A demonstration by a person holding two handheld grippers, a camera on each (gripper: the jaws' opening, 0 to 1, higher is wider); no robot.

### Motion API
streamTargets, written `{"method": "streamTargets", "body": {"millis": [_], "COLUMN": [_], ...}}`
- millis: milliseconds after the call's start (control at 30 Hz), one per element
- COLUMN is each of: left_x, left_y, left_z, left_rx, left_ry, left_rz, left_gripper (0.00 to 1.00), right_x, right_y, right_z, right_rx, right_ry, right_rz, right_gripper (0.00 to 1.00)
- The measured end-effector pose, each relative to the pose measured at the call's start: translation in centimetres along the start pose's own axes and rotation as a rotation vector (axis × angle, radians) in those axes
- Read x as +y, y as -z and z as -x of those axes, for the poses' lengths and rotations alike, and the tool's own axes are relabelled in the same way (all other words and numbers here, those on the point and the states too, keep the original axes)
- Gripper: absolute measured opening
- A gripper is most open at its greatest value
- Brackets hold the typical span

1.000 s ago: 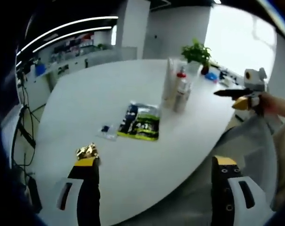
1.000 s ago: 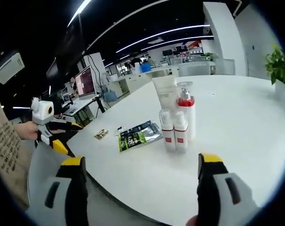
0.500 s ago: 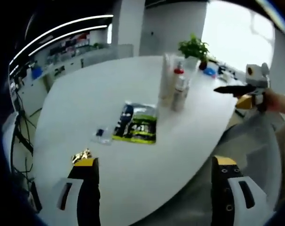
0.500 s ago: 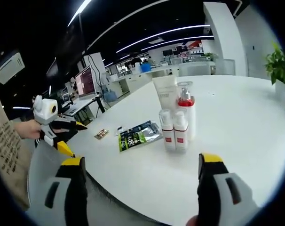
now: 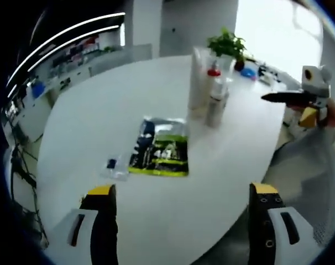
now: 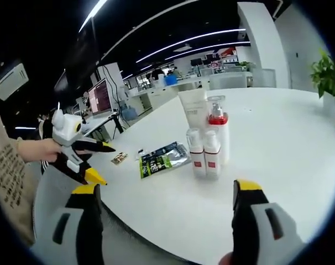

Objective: Arrange the skincare products in the storage area until every visible bottle or jar stands upright without overlapping.

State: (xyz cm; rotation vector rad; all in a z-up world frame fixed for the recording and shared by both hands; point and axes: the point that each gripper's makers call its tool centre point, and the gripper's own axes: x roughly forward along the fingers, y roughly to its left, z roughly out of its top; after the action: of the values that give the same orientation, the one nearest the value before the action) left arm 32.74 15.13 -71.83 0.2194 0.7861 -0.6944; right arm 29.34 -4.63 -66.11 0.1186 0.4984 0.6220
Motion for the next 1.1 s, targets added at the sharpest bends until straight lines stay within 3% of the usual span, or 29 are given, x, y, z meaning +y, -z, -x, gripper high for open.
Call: {"method": "streamTargets", "body": {"millis": [567, 1100], "left_x": [2.0, 3.2], "left_y": [-2.7, -2.5], "left_z": [-7.0, -10.7], "left_rx": [0.113, 0.248], "left_ry": [0.027, 0.059], "left_rz": [-0.051, -0.106], "left_gripper": [0.97, 0.97], "right_x": [0.0, -0.2], "right_y": [0.1, 0.4], "right_z": [-0.1, -0.1], "right_rx": [0.002, 0.017], "right_ry": [-0.008, -0.011], "right_rz": [-0.02, -0.045], "right_gripper": [0.99, 0.99]}}
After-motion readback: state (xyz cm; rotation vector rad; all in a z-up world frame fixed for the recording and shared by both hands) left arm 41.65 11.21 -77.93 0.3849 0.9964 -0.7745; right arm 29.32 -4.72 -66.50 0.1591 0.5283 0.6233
